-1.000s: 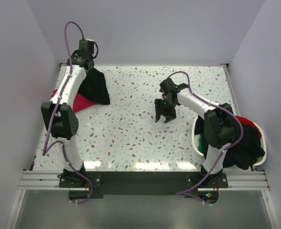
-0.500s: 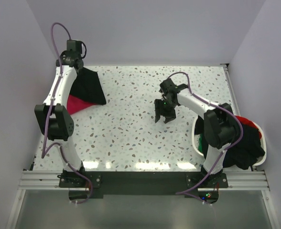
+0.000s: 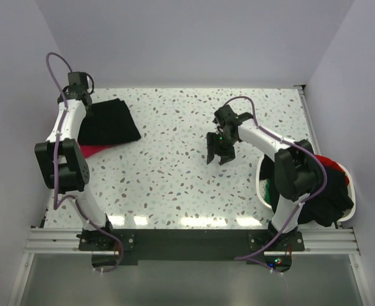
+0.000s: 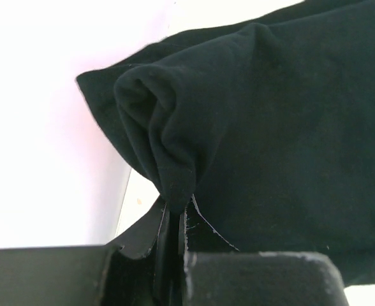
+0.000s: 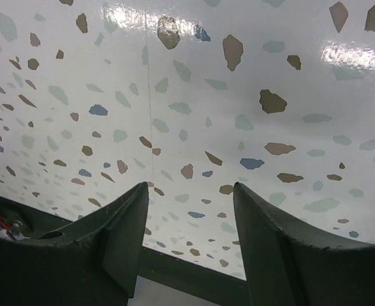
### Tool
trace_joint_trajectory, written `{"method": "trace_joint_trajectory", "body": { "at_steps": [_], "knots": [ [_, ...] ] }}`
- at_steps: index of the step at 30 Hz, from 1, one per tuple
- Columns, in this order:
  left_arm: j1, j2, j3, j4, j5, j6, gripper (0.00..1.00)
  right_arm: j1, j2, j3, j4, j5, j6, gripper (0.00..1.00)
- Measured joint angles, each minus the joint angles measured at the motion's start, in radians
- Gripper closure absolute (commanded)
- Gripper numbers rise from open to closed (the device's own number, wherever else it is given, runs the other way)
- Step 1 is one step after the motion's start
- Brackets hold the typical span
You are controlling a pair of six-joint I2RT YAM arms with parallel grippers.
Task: Fold and stack the t-shirts
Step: Neatly place the folded tshirt to the corner, then reset both grippers
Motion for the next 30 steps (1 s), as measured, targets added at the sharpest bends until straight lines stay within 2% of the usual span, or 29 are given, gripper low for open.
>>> {"method": "trace_joint_trajectory", "body": {
  "at_steps": [1, 2, 3, 5, 7, 14, 19, 22, 25, 30],
  "knots": [
    [0.011, 0.007, -0.001, 0.002, 0.004, -0.002, 0.84, 0.000, -0.006, -0.004, 0.000, -0.001, 0.000, 0.41],
    [0.019, 0.014, -0.001, 0.008, 0.007, -0.003, 0.51, 0.000, -0.013, -0.007, -0.001, -0.002, 0.000, 0.41],
    [0.029, 0.026, 0.007, 0.003, 0.007, -0.003, 0.35, 0.000, -0.019, -0.008, -0.002, -0.002, 0.000, 0.40],
    [0.043, 0.056, 0.037, -0.005, -0.014, -0.032, 0.13, 0.000, -0.034, -0.008, -0.001, -0.002, 0.000, 0.40],
    [0.052, 0.072, 0.063, -0.010, -0.047, -0.060, 0.02, 0.000, -0.051, -0.008, -0.003, -0.001, 0.000, 0.40],
    [0.058, 0.024, 0.072, -0.022, -0.100, -0.143, 0.00, 0.000, -0.130, -0.005, -0.015, 0.010, -0.001, 0.40],
    [-0.010, -0.162, -0.060, 0.010, -0.097, -0.182, 0.00, 0.000, -0.185, -0.006, -0.013, 0.036, -0.005, 0.40],
    [-0.158, -0.298, -0.162, 0.047, -0.090, -0.222, 0.00, 0.000, -0.226, -0.020, -0.001, 0.061, -0.009, 0.40],
    [-0.355, -0.414, -0.283, 0.099, -0.068, -0.285, 0.00, 0.000, -0.269, -0.048, 0.005, 0.089, -0.014, 0.40],
    [-0.678, -0.514, -0.474, 0.153, -0.063, -0.432, 0.00, 0.000, -0.329, -0.105, 0.026, 0.142, -0.021, 0.40]
  ]
}}
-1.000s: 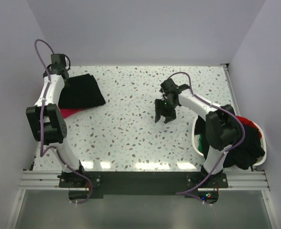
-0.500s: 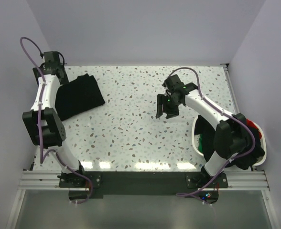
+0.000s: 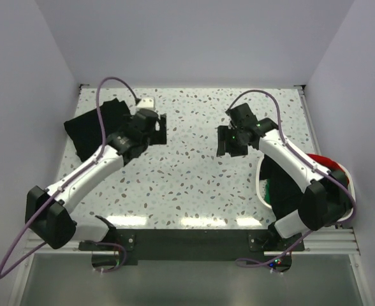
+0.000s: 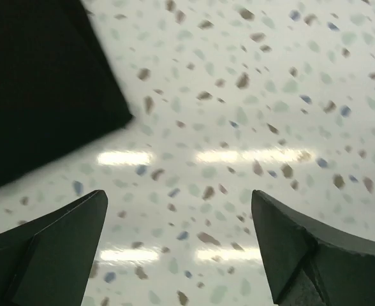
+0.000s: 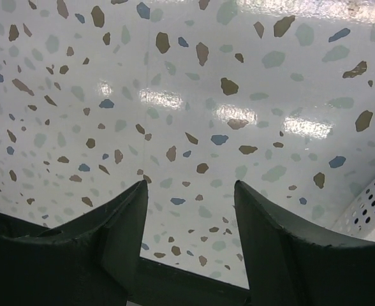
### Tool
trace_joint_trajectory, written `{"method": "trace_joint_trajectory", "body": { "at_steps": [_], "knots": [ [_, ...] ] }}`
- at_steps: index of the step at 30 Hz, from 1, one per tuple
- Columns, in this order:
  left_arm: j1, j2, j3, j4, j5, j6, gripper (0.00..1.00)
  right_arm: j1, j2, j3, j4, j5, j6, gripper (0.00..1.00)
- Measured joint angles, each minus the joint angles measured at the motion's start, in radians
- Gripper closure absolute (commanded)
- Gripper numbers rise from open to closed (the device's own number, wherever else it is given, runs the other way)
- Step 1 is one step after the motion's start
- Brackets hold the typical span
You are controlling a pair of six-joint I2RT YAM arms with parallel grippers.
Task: Fold and stack the t-shirts
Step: Reset both grippers
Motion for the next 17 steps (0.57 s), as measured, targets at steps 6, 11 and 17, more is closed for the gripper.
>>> {"method": "trace_joint_trajectory", "body": {
  "at_steps": [6, 11, 17],
  "knots": [
    [-0.260, -0.023, -0.125, 0.023, -0.025, -0.151, 0.00, 0.000, -0.058, -0.079, 0.047, 0.053, -0.005, 0.40],
    [-0.298, -0.043, -0.152, 0.051, -0.032, -0.183, 0.00, 0.000, -0.109, -0.154, 0.085, 0.092, -0.002, 0.40],
    [-0.297, -0.052, -0.157, 0.094, -0.049, -0.182, 0.00, 0.000, -0.152, -0.182, 0.097, 0.144, 0.003, 0.39]
  ]
}}
